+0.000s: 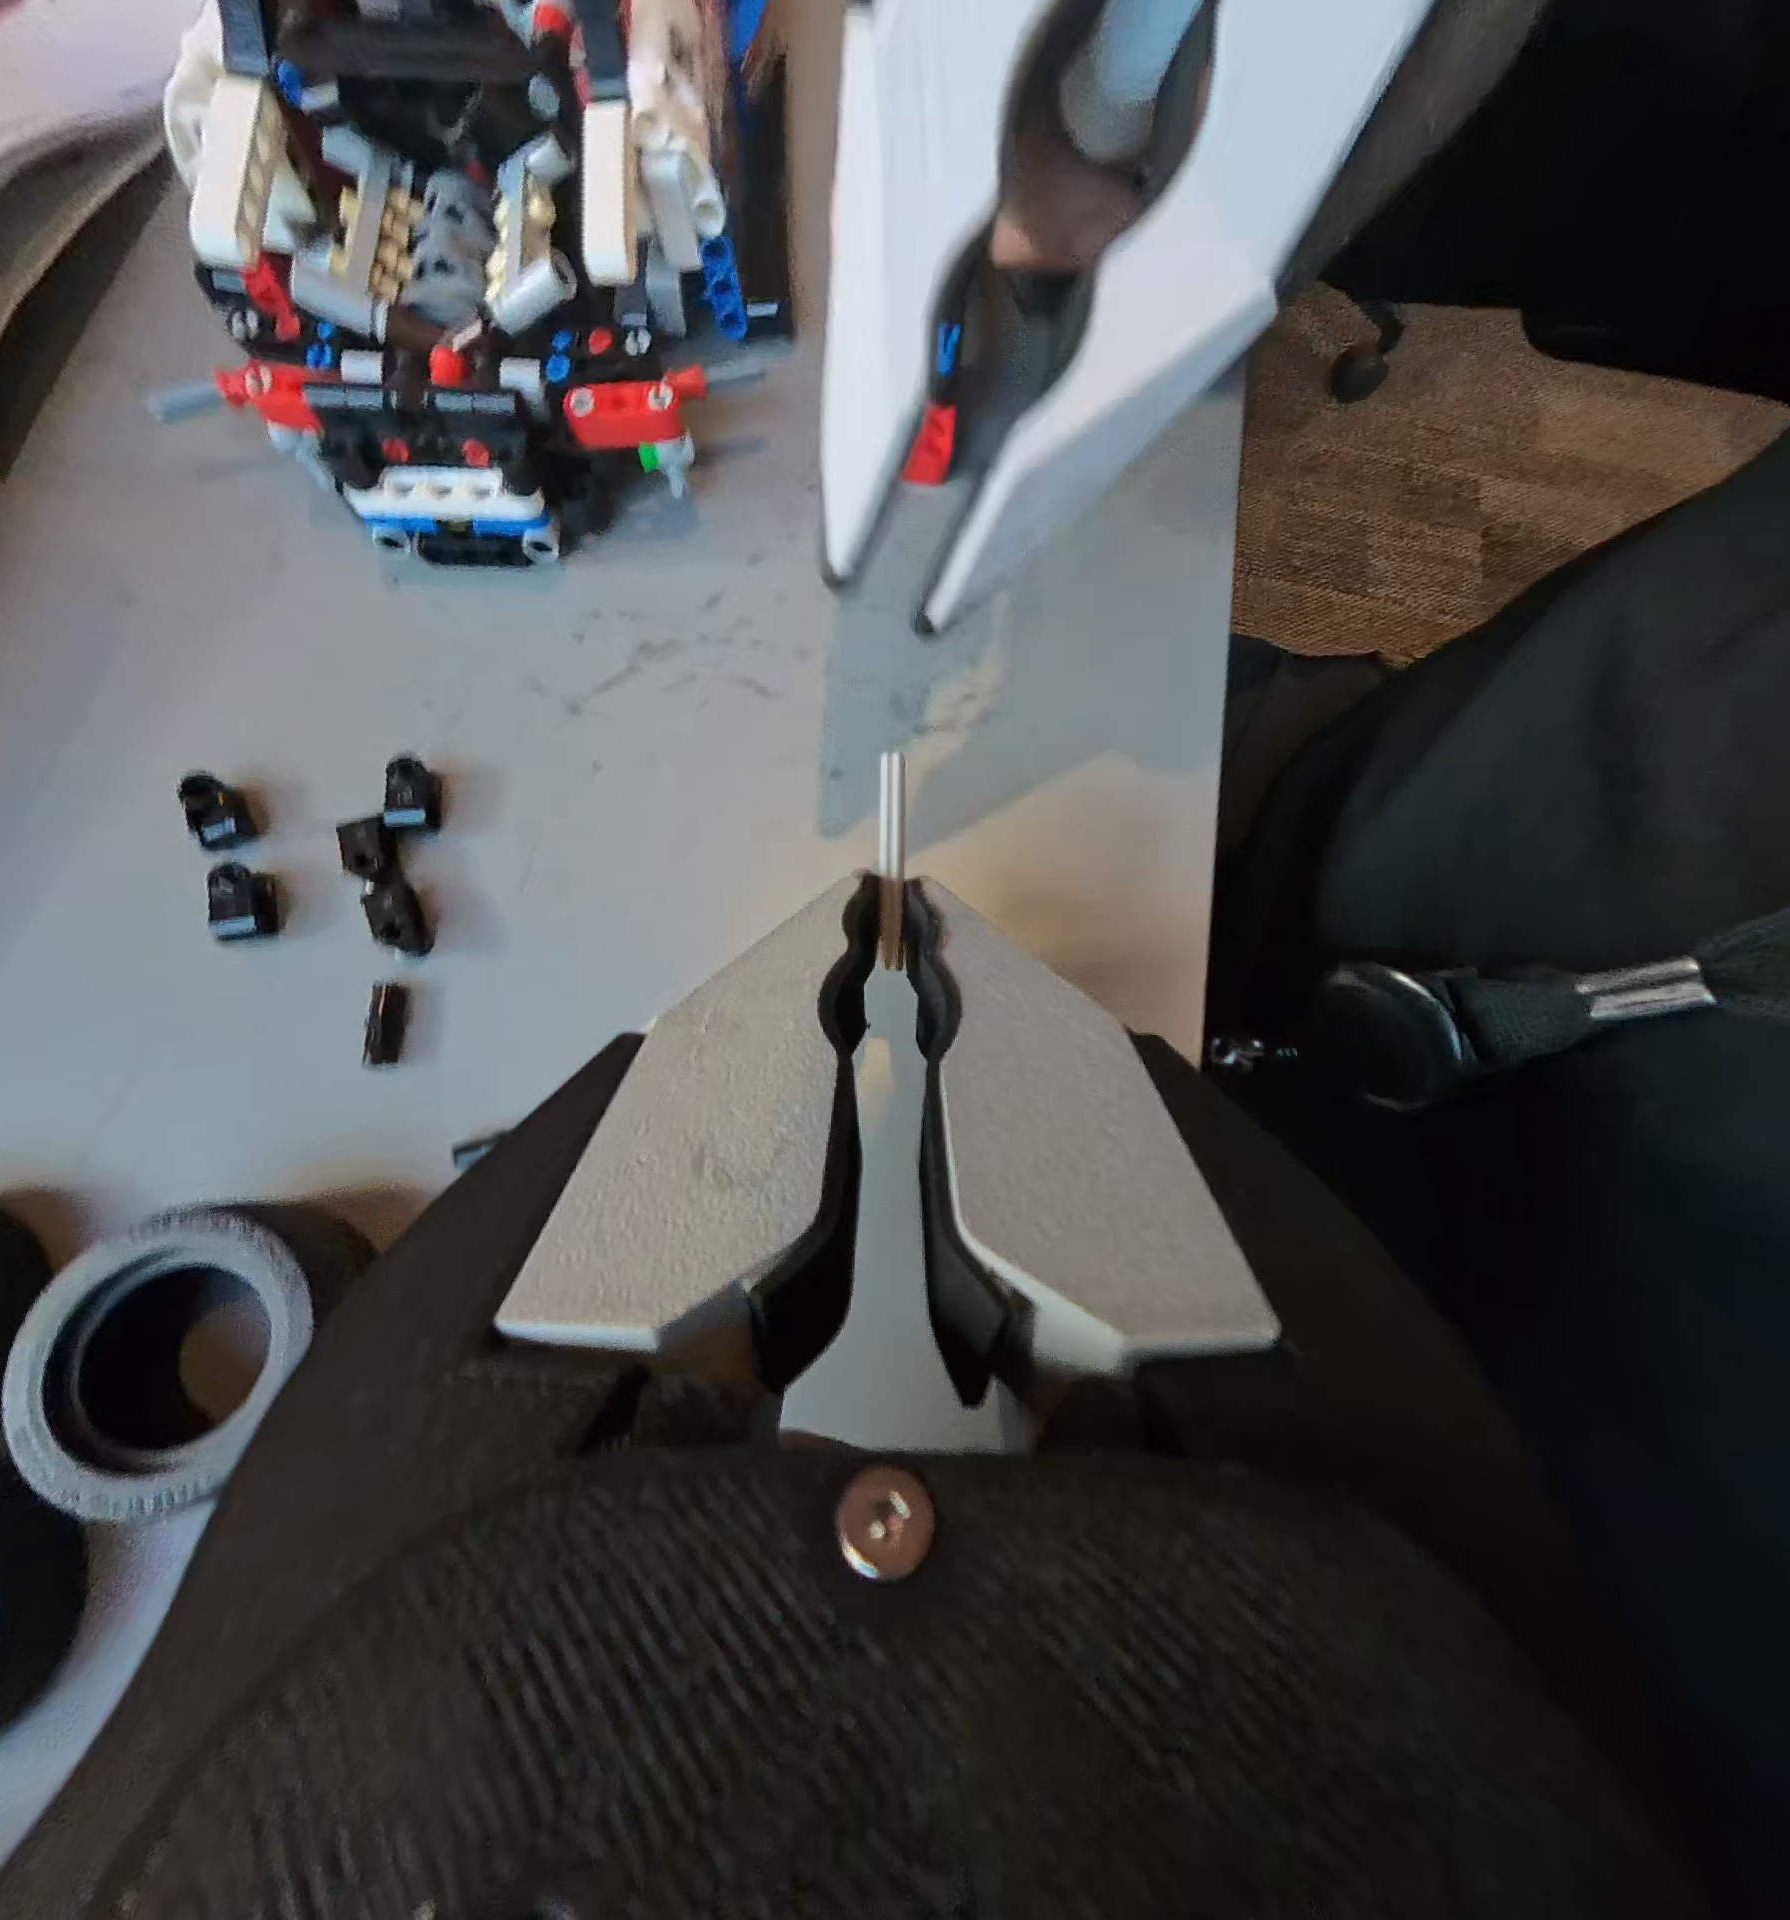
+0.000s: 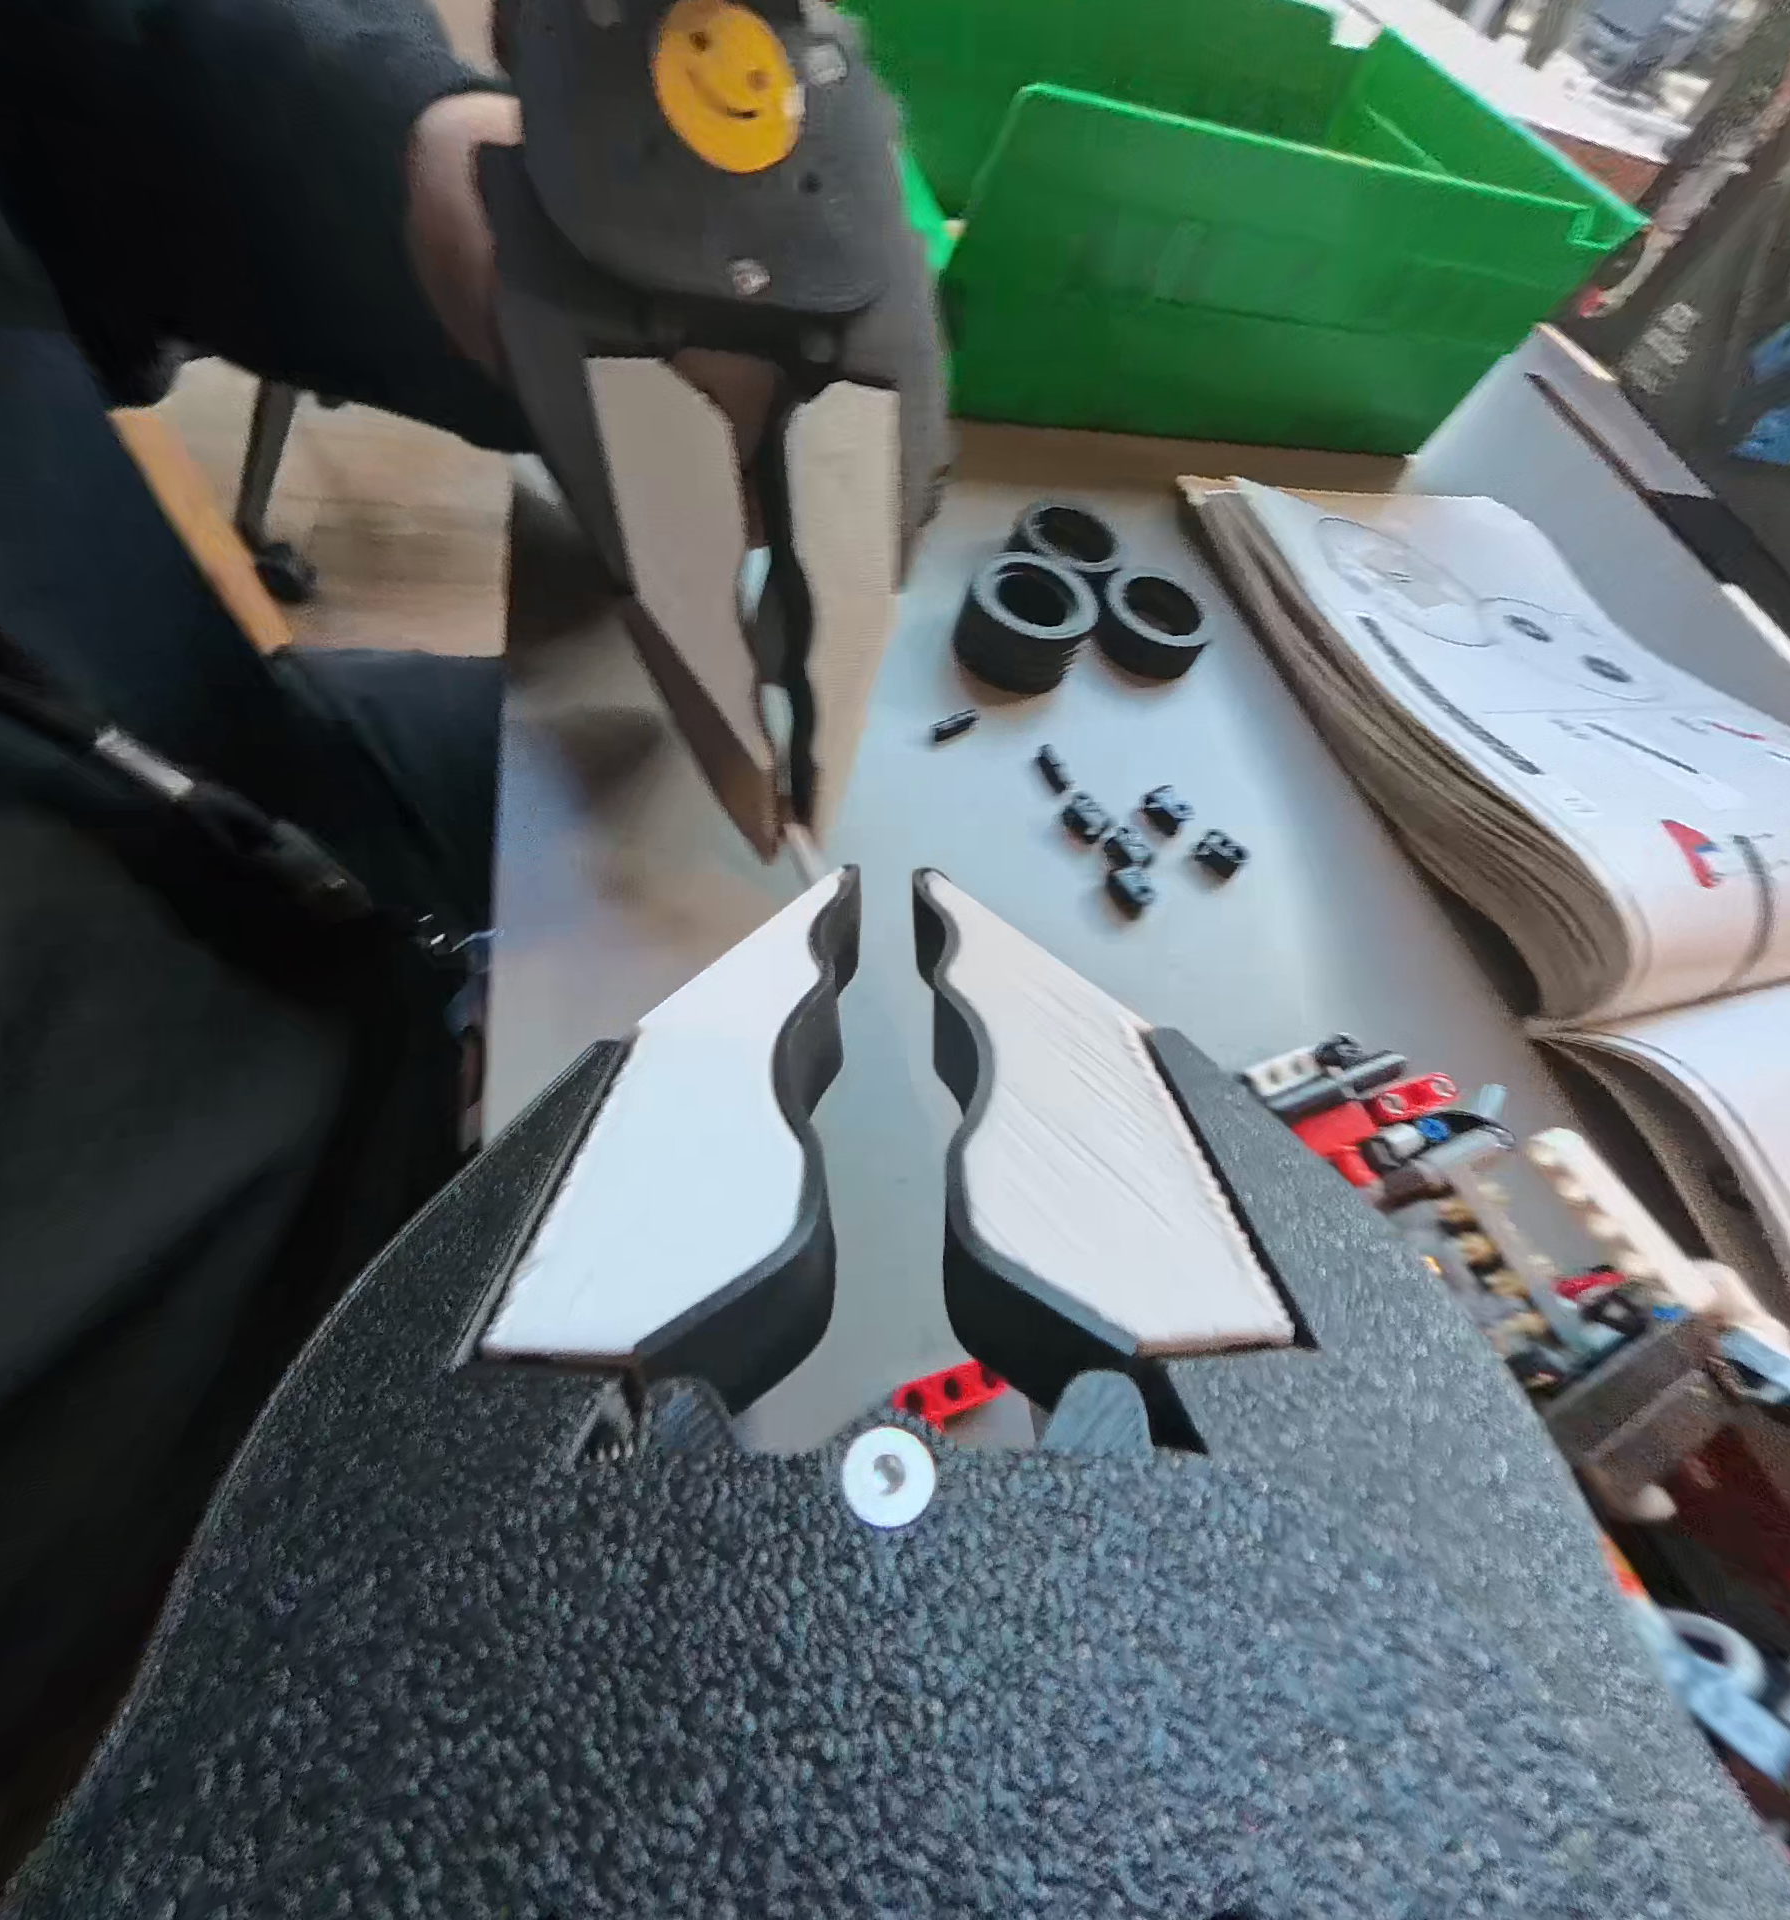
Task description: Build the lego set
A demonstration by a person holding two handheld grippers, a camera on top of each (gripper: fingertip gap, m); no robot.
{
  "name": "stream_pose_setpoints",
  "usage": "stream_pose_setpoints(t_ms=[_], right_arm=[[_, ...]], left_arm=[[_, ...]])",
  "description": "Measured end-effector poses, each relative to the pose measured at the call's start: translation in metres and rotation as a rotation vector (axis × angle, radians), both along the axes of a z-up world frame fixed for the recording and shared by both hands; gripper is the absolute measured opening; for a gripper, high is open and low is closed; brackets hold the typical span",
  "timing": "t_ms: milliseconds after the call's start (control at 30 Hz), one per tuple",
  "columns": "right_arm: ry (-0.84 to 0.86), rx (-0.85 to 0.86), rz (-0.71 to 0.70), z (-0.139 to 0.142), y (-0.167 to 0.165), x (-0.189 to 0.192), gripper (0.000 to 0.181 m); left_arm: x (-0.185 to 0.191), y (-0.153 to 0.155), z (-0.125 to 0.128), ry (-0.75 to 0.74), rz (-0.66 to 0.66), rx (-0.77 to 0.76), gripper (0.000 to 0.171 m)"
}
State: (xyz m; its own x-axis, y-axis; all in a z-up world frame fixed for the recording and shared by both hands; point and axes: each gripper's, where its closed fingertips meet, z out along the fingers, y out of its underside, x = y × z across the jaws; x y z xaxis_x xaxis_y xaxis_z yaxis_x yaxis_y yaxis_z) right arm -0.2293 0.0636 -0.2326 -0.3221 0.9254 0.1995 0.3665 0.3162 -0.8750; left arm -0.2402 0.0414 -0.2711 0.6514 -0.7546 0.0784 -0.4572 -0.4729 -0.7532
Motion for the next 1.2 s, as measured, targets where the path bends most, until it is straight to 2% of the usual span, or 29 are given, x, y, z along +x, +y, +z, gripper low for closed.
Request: stream_pose_setpoints(t_ms=[133,233,333,567,667,833,1000,1100,1200], right_arm=[[-0.078,-0.005,-0.106,0.001,0.027,-0.021,0.014],[-0.189,0.08,-0.126,-0.009,0.042,-0.037,0.015],[-0.294,0.149,-0.074,-0.018,0.049,-0.051,0.016],[-0.529,0.3,0.021,-0.046,0.064,-0.065,0.019],[-0.604,0.304,0.043,-0.055,0.063,-0.063,0.007],[-0.56,0.239,-0.051,-0.048,0.055,-0.048,0.007],[-0.398,0.006,-0.187,-0.024,0.041,-0.012,0.007],[-0.361,-0.143,-0.264,-0.024,0.045,0.012,0.007],[-0.36,-0.231,-0.277,-0.025,0.038,0.033,0.007]], left_arm=[[-0.021,-0.007,-0.003,0.017,0.057,-0.023,0.002],[-0.034,-0.012,-0.006,0.054,0.076,-0.019,0.002],[-0.046,-0.014,-0.012,0.122,0.084,-0.014,0.002],[-0.049,-0.018,-0.012,0.123,0.083,-0.028,0.002],[-0.05,-0.016,-0.012,0.117,0.085,-0.028,0.002],[-0.045,-0.014,-0.015,0.104,0.087,-0.032,0.002],[-0.032,-0.008,-0.015,0.074,0.067,-0.03,0.002],[-0.021,-0.002,-0.015,0.054,0.054,-0.043,0.002],[-0.01,0.005,-0.015,0.055,0.04,-0.061,0.002]])
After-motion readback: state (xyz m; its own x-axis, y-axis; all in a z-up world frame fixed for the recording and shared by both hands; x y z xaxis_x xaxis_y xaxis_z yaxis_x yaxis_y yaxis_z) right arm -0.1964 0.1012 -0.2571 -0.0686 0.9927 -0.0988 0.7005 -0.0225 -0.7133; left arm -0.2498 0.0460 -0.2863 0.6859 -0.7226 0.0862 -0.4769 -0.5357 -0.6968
